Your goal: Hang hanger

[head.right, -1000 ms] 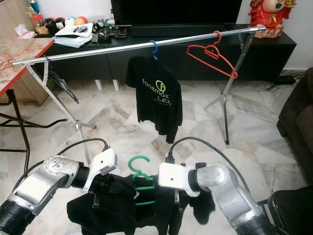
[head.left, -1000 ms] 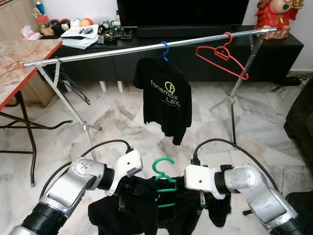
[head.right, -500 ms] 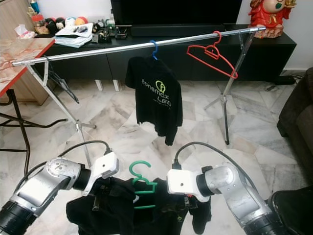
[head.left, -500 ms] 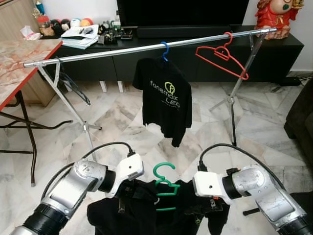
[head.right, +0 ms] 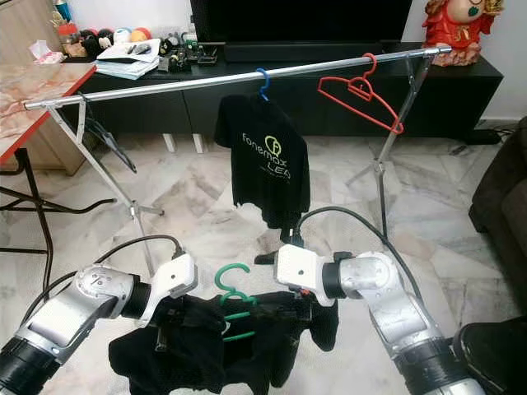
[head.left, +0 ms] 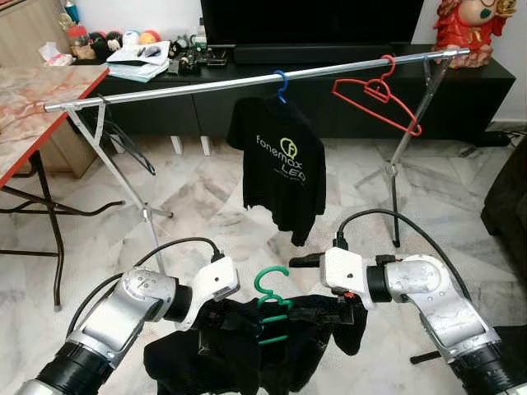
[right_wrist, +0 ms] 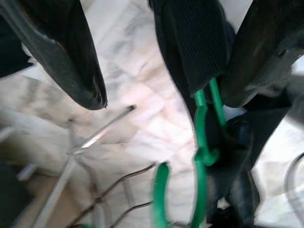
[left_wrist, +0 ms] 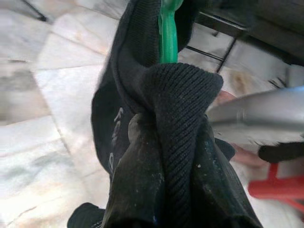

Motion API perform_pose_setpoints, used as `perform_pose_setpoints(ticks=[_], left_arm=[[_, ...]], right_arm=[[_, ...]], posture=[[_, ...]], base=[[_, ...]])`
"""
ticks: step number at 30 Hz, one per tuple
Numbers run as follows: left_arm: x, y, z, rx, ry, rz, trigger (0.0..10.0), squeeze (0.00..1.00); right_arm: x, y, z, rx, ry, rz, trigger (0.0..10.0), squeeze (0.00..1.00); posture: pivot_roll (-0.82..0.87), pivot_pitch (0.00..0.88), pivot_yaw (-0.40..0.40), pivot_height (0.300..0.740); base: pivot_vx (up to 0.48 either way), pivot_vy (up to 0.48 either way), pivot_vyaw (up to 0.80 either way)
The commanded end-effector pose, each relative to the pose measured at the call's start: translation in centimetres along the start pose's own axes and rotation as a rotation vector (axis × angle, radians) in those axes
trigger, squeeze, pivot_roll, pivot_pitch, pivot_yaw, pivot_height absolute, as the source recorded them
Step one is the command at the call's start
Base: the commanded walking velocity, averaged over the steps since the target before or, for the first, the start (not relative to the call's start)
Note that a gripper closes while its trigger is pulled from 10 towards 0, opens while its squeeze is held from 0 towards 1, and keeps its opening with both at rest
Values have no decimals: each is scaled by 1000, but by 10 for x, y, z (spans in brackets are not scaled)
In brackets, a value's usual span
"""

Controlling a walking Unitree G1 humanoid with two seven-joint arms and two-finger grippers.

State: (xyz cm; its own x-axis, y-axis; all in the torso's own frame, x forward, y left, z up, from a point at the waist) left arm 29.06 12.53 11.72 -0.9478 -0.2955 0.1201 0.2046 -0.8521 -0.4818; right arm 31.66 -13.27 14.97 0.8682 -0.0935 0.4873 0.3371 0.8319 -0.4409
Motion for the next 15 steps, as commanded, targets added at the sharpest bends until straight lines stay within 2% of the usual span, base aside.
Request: perform_pose_setpoints(ticks=[1, 2, 3, 4, 5, 6, 7, 8, 9, 10, 11, 12, 13, 14, 15], left_arm=[[-9, -6, -1, 57, -24, 84, 0, 0], [-13, -6, -3, 65, -39, 121, 0, 0], [-17, -7, -9, 71, -61, 177, 0, 0], [-17, -7, -9, 71, -61, 177, 0, 0], [-19, -7, -11, 76, -74, 200, 0, 0], [-19, -7, -11, 76, -74, 200, 0, 0], [-19, -7, -14, 74, -75, 213, 0, 0], [-19, -7, -14, 74, -75, 213, 0, 0], [-21, -7, -19, 78, -97, 252, 0, 0], [-21, -7, -19, 78, -97, 252, 0, 0], [-26, -7, -23, 73, -89, 322, 0, 0], [-29, -7, -25, 72, -90, 357, 5725, 0], [-29, -7, -25, 72, -90, 357, 5725, 0], [-33, -8, -27, 73, -88, 415, 8471, 0], [-38, -8, -31, 75, -114, 478, 10000, 0]], right_arm=[[15, -8, 1, 27, 25, -130, 10000, 0], [19, -10, 0, 33, 40, -181, 10000, 0], [30, -17, -1, 64, 87, -327, 10000, 0], [30, -17, -1, 64, 87, -327, 10000, 0], [34, -20, -1, 79, 105, -387, 10000, 0], [34, -20, -1, 79, 105, -387, 10000, 0], [39, -24, -1, 107, 143, -456, 10000, 0], [39, -24, -1, 107, 143, -456, 10000, 0], [45, -30, -3, 144, 201, -563, 10000, 0], [45, -30, -3, 144, 201, -563, 10000, 0], [48, -33, -11, 138, 273, -657, 10000, 0], [48, -33, -16, 125, 299, -685, 10000, 0], [48, -33, -16, 125, 299, -685, 10000, 0], [45, -31, -25, 93, 339, -731, 10000, 0], [39, -28, -41, 48, 421, -788, 10000, 0]], posture=[[-4, 104, 46, 740], [-6, 106, 45, 740], [-5, 109, 42, 740], [-5, 109, 42, 740], [-4, 110, 41, 740], [-4, 110, 41, 740], [-5, 112, 40, 740], [-5, 112, 40, 740], [-8, 113, 39, 740], [-8, 113, 39, 740], [-9, 114, 36, 740], [-9, 114, 36, 740], [-9, 114, 36, 740], [-9, 112, 28, 740], [-9, 111, 27, 740]], base=[[0, 0, 0], [0, 0, 0], [0, 0, 0], [0, 0, 0], [0, 0, 0], [0, 0, 0], [0, 0, 0], [0, 0, 0], [0, 0, 0], [0, 0, 0], [0, 0, 0], [0, 0, 0], [0, 0, 0], [0, 0, 0], [0, 0, 0]])
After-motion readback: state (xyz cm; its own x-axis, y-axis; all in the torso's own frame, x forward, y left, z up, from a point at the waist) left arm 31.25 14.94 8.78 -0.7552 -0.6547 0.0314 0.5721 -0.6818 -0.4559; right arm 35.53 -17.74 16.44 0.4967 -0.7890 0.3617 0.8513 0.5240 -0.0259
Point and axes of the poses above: a point about 5 cm out from each wrist's last joint towards the gripper, its own y axis pointing out of the wrist towards the gripper, its own z axis along the axis of the wrist's last joint, x = y × z, the point moved 1 cm from there along y, pointing out of the wrist towards the gripper, and after that the axes turned 9 degrees about -y, right-handed, at the moved point
